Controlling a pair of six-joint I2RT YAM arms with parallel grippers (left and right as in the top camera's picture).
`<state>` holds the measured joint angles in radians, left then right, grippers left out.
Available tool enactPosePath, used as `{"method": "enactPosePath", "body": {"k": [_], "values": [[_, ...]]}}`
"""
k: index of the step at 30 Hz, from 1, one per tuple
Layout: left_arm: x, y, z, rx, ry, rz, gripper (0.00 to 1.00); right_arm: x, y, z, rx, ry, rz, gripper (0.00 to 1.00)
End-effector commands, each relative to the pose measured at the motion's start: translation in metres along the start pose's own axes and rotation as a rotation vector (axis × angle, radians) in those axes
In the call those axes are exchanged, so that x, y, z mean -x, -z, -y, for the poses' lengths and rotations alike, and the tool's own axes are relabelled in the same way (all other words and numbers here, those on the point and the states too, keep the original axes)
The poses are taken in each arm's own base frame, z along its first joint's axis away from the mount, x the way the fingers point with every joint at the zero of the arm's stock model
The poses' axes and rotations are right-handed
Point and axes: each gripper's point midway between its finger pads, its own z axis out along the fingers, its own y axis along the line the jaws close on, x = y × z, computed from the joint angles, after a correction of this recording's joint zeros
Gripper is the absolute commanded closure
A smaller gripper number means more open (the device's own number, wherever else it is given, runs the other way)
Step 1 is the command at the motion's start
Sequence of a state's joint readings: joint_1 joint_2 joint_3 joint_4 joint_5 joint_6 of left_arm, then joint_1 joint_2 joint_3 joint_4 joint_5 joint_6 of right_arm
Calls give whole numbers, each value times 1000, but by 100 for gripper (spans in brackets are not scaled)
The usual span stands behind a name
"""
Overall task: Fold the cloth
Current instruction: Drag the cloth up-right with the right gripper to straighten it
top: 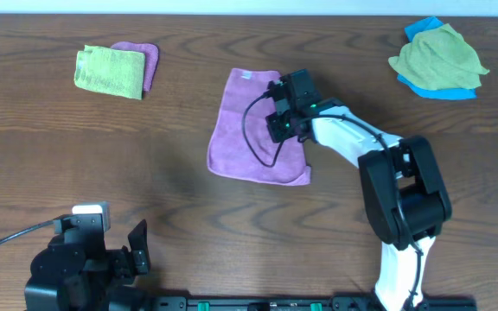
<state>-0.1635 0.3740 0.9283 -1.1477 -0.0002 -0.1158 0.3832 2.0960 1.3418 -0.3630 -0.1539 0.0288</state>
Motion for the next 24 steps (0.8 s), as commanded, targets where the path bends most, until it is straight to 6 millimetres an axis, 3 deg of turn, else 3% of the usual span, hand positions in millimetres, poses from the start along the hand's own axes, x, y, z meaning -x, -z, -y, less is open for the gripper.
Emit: {"method": "enactPosePath", "body": {"k": [1, 3, 10, 13, 17, 24], "values": [[4, 4, -1, 8, 9, 19, 5, -22, -10, 29, -83, -10, -68, 99], [5, 4, -1, 8, 9, 20, 5, -20, -11, 8, 32, 26, -62, 99], [7, 2, -1, 7, 9, 31, 5, -23, 5, -110, 523, 201, -32, 99], [6, 0, -1, 7, 9, 29, 5, -31, 9, -140, 588, 250, -47, 99], [6, 0, -1, 7, 9, 28, 5, -43, 7, -151, 576, 296, -79, 99], [4, -3, -1, 7, 9, 19, 5, -55, -7, -116, 363, 271, -155, 99]]}}
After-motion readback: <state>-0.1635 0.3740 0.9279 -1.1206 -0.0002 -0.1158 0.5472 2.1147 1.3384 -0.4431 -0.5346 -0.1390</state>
